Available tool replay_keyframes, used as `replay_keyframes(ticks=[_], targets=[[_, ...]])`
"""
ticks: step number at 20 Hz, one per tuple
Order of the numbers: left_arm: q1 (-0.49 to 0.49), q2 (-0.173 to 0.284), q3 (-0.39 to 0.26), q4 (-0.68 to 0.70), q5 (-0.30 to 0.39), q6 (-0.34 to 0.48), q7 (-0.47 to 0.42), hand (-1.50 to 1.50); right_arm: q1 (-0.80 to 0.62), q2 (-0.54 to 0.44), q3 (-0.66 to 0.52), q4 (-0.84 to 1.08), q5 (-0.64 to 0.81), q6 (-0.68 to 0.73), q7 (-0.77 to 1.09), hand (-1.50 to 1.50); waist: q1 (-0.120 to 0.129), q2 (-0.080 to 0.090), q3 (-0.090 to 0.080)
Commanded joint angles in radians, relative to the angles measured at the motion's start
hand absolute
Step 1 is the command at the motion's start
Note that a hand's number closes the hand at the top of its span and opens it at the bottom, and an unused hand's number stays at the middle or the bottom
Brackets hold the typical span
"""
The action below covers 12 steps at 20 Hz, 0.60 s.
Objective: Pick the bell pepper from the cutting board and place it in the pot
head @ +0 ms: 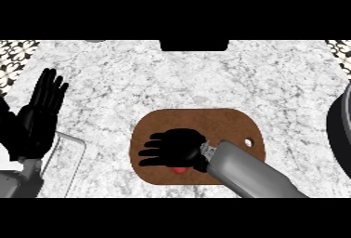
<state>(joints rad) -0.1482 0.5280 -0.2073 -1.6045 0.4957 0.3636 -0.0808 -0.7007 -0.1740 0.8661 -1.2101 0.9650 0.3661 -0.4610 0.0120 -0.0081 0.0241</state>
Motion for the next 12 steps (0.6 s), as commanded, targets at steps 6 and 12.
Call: replay_keyframes(ticks=[6, 12], targets=[[-0.079, -0.037, 0.006, 0.039, -0.026, 0.000, 0.009, 0.00, 0.035, 0.059, 0.086, 0.080, 0.094, -0.098, -0.149, 1.50, -0.011, 0.011, -0.024], [-0.091, -0.030, 0.025, 0.029, -0.038, 0.003, 0.029, 0.00, 0.024, 0.114, 0.042, 0.130, 0.147, -0.137, -0.181, 1.50, -0.011, 0.010, -0.024]])
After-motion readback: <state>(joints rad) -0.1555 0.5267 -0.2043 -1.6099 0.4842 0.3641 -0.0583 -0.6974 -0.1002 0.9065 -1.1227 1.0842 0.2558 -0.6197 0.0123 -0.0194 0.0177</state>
